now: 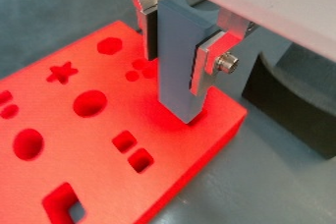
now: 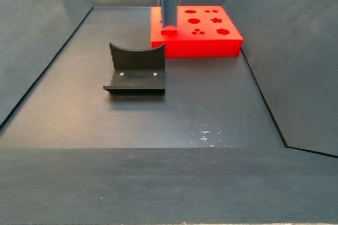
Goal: Pick up the arch object. Move up. Place the arch object on the fixture. Regrasp the arch object. Rotate the arch object. Move to above the board. Insert the arch object.
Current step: Insert the arch object.
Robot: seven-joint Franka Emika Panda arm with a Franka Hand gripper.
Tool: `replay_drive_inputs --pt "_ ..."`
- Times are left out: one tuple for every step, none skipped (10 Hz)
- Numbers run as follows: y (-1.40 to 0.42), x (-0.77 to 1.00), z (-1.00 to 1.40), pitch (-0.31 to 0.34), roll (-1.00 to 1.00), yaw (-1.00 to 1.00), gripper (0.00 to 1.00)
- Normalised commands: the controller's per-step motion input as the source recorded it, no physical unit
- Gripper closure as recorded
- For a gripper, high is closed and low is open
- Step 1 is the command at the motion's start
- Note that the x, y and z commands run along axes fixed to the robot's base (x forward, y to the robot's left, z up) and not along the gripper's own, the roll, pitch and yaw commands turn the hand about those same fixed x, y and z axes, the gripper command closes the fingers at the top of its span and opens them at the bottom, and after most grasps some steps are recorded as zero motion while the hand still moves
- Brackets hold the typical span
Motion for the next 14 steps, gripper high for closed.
replay_drive_inputs --pt "0.13 0.01 -0.16 0.051 0.00 -0.03 1.00" --pt "0.15 0.05 0.00 0.047 -0.10 -0.01 1.00" --pt "0.11 0.03 -0.04 0.033 -0.01 -0.01 1.00" --pt "0.04 0.03 -0.19 0.019 0.00 0.00 1.00" --pt "0.00 0.05 -0.23 0.003 -0.02 0.00 1.00" --pt "-0.02 0.11 -0.28 0.004 -0.08 0.00 1.00" --pt "0.00 0.02 -0.23 0.000 -0.08 -0.12 1.00" --pt "-0.04 0.05 -0.18 0.000 -0.09 -0.17 1.00" --pt "-0.07 0.02 -0.18 0.000 -0.10 -0.19 1.00" --pt "-0.08 0.00 -0.21 0.000 -0.08 -0.23 1.00" --pt "-0.08 0.00 -0.21 0.000 -0.06 -0.21 1.00" --pt "0.00 0.00 -0.35 0.000 0.00 -0.06 1.00" --pt "0.09 -0.03 -0.47 0.000 0.09 0.01 1.00" --pt "0.13 -0.10 -0.50 -0.036 0.15 0.18 1.00"
